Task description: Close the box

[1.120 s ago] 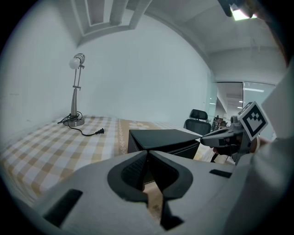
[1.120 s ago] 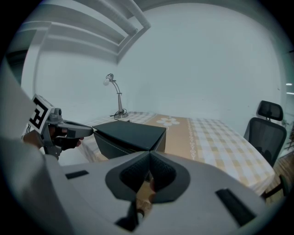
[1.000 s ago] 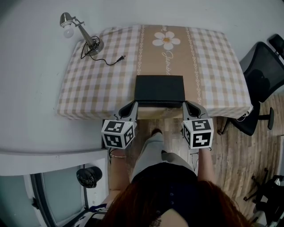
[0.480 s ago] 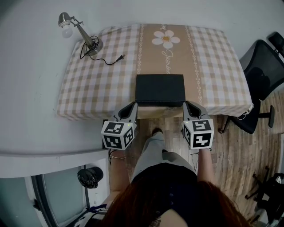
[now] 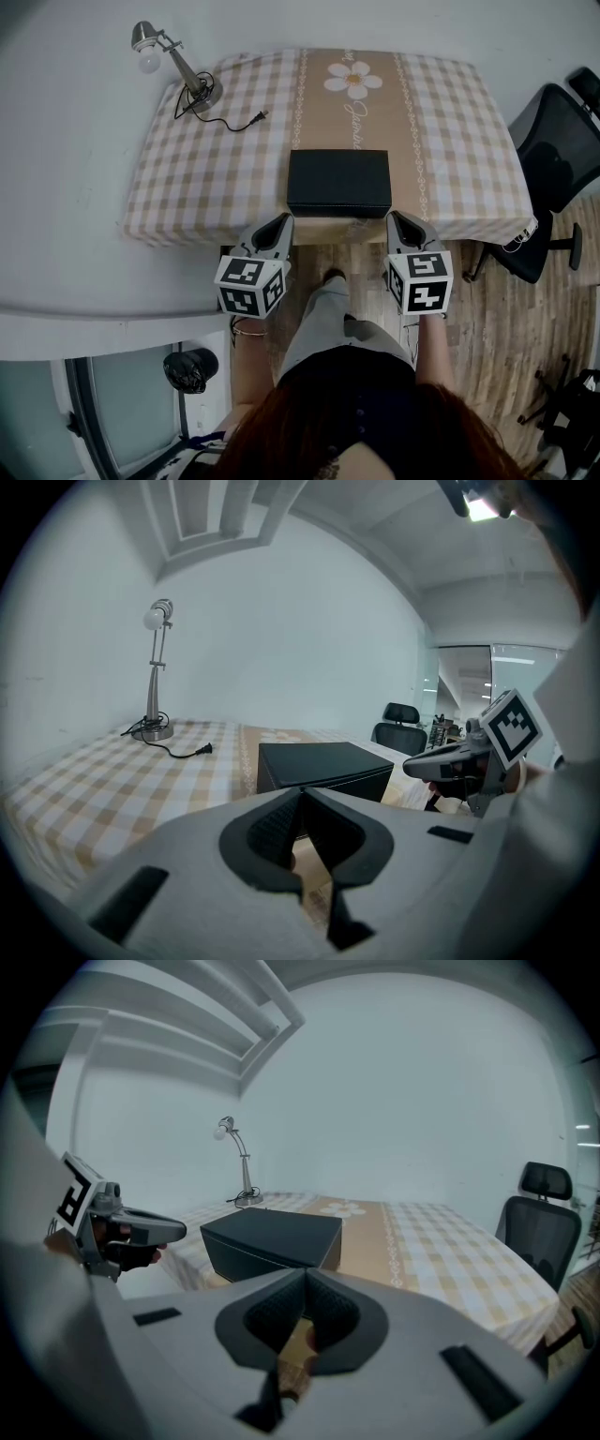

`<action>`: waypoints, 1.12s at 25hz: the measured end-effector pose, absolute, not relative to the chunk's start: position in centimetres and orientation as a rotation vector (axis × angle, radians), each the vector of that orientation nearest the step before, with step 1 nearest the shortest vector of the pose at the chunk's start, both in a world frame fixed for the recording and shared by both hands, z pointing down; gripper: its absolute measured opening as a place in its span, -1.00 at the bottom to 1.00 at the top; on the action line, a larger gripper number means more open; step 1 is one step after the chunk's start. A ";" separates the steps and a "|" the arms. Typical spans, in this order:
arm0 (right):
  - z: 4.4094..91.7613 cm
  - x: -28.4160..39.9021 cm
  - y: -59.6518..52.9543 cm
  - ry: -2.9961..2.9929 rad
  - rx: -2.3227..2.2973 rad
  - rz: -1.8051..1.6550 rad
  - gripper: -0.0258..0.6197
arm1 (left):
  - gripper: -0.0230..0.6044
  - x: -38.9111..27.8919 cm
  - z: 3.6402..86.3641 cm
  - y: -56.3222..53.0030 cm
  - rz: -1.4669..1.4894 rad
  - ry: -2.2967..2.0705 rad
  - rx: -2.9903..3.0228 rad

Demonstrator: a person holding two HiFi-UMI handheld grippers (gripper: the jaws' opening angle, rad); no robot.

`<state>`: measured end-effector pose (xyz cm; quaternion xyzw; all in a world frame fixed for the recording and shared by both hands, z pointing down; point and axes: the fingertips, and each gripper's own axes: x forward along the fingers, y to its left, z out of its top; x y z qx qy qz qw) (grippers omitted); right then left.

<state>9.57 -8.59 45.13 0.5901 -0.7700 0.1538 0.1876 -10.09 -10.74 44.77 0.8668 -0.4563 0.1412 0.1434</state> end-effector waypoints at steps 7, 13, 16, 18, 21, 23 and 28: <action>43.8 8.8 -6.8 -2.227 1.649 0.360 -0.86 | -0.83 -9.3 43.5 -8.2 0.389 -1.333 2.541; 42.3 8.3 -5.4 -2.278 1.654 0.289 -0.86 | -0.83 -8.7 42.1 -6.1 0.377 -1.352 2.576; 41.5 7.9 -4.9 -2.304 1.658 0.262 -0.86 | -0.83 -8.3 41.3 -5.4 0.367 -1.351 2.598; 41.2 7.8 -4.6 -2.317 1.658 0.248 -0.86 | -0.83 -8.1 40.9 -5.3 0.360 -1.352 2.613; 40.4 7.6 -4.4 -2.342 1.674 0.238 -0.87 | -0.83 -7.7 40.3 -5.2 0.347 -1.352 2.634; 40.1 7.6 -4.3 -2.357 1.689 0.243 -0.87 | -0.83 -7.5 39.9 -5.1 0.335 -1.354 2.648; 38.9 6.7 -3.8 -2.383 1.715 0.217 -0.87 | -0.83 -7.4 39.1 -4.5 0.305 -1.355 2.674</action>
